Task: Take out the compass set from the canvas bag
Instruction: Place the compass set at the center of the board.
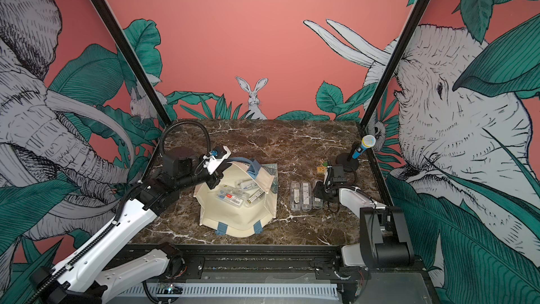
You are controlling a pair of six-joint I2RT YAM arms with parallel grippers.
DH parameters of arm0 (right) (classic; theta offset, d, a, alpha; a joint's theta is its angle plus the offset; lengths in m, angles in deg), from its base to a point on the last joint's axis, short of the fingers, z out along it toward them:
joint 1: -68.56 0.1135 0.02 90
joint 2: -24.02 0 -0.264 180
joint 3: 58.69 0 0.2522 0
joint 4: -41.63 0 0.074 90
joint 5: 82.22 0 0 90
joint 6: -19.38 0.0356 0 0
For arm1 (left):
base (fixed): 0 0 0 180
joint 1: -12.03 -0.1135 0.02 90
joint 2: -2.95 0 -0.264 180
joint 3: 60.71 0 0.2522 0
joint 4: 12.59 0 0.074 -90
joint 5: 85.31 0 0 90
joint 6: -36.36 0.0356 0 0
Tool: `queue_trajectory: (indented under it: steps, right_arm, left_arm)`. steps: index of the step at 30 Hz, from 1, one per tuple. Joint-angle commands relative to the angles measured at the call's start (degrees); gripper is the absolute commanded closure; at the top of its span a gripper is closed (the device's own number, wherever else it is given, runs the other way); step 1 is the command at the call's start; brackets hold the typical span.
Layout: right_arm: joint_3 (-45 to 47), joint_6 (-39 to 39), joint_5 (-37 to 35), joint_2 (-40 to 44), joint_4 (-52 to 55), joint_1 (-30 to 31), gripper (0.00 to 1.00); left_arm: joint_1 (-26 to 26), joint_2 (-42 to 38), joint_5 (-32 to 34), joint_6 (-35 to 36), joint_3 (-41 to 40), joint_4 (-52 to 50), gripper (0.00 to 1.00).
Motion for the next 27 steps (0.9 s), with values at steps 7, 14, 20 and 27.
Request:
queue_trajectory:
  steps: [7, 14, 20, 27]
  right_arm:
    - [-0.59, -0.46, 1.28, 1.25, 1.71, -0.06, 0.55]
    - [-1.13, -0.18, 0.06, 2.33, 3.31, -0.14, 0.49]
    - [-2.31, -0.83, 0.47, 4.08, 5.36, -0.10, 0.48]
    - [-6.50, -5.17, 1.13, 18.30, 15.94, 3.89, 0.49]
  left_arm:
    - [0.16, -1.93, -1.54, -0.68, 0.06, 4.67, 1.00]
    - [0.12, -2.02, -1.54, -0.65, -0.06, 4.79, 1.00]
    - [0.13, -2.11, -1.54, -0.76, -0.08, 4.83, 1.00]
    - [0.10, -1.89, -0.87, -1.19, 0.81, 3.86, 1.00]
